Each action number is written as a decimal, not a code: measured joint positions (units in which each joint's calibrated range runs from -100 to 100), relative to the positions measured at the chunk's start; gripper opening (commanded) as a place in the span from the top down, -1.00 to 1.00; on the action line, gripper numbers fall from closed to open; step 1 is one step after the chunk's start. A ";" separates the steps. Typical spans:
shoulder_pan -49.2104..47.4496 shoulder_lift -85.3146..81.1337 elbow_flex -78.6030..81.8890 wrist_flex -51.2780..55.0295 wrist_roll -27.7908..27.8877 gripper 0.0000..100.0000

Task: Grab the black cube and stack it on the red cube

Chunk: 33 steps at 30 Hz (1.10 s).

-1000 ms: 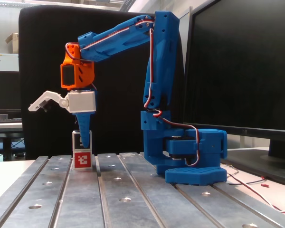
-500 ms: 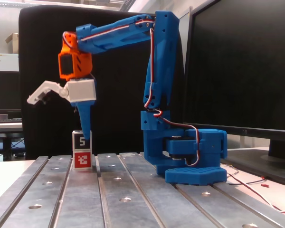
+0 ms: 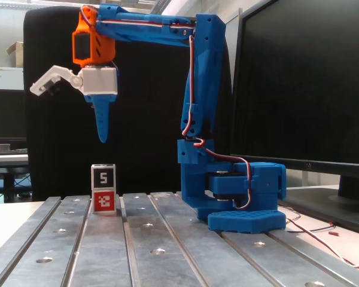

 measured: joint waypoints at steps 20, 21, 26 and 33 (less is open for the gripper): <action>-17.04 0.00 -4.80 -5.41 0.26 0.97; -18.44 0.00 -4.80 -5.93 0.31 0.97; -24.59 0.00 -4.80 -12.12 6.25 0.97; -29.78 0.00 -1.45 -19.34 21.67 0.97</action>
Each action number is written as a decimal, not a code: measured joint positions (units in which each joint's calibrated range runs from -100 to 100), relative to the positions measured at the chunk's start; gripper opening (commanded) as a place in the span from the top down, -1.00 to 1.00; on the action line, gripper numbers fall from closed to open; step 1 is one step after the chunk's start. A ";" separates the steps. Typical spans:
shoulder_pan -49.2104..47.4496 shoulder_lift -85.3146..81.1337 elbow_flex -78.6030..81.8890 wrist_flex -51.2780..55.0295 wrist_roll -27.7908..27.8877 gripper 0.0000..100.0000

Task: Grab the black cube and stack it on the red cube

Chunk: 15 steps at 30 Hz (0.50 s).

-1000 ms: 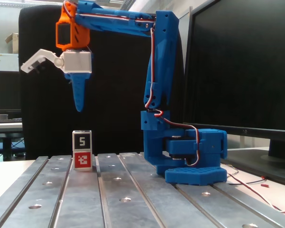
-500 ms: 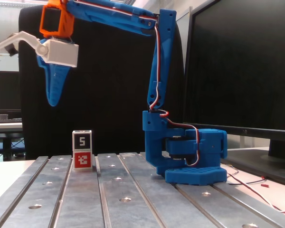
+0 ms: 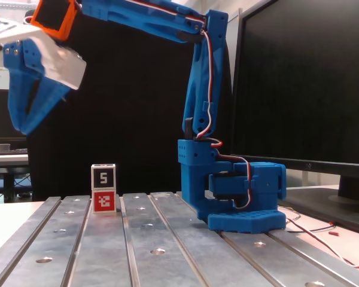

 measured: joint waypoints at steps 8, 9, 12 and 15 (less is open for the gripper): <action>-1.33 -4.23 10.05 -4.38 5.77 0.97; -1.26 -6.60 12.68 -5.76 5.88 0.97; -1.19 -14.71 22.19 -10.83 5.93 0.97; -0.59 -23.00 33.70 -16.24 5.93 0.97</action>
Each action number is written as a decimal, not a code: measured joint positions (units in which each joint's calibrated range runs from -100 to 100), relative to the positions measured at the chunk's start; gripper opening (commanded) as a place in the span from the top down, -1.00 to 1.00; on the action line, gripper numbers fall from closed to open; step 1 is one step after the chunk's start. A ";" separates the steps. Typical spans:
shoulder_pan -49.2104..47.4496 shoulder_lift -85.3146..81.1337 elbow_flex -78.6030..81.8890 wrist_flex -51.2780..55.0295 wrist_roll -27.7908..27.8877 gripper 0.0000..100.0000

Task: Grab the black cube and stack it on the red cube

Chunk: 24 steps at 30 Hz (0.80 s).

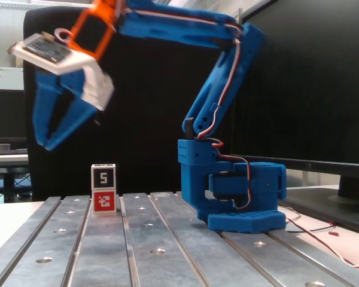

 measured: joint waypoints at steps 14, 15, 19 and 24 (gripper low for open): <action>3.19 -30.95 31.70 -6.62 0.00 0.97; 3.26 -33.07 33.33 -6.62 0.05 0.97; 3.85 -42.54 39.31 -6.62 0.05 0.97; 3.78 -54.88 46.65 -6.10 0.05 0.97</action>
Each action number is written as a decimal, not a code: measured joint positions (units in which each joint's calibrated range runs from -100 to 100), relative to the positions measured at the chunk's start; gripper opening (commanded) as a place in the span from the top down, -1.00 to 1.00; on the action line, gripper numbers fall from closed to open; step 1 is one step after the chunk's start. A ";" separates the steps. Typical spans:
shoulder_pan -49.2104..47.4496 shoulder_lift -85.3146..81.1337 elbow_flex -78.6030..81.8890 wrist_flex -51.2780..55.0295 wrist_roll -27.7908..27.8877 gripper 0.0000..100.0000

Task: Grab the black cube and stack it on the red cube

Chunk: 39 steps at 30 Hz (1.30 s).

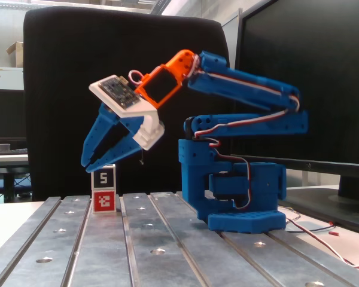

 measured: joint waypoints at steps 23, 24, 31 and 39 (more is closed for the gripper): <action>3.56 -13.87 14.40 7.99 0.00 0.97; 3.70 -13.87 15.04 7.99 0.00 0.97; 3.85 -13.87 16.94 8.42 0.00 0.97; 3.56 -13.70 16.94 8.51 0.00 0.97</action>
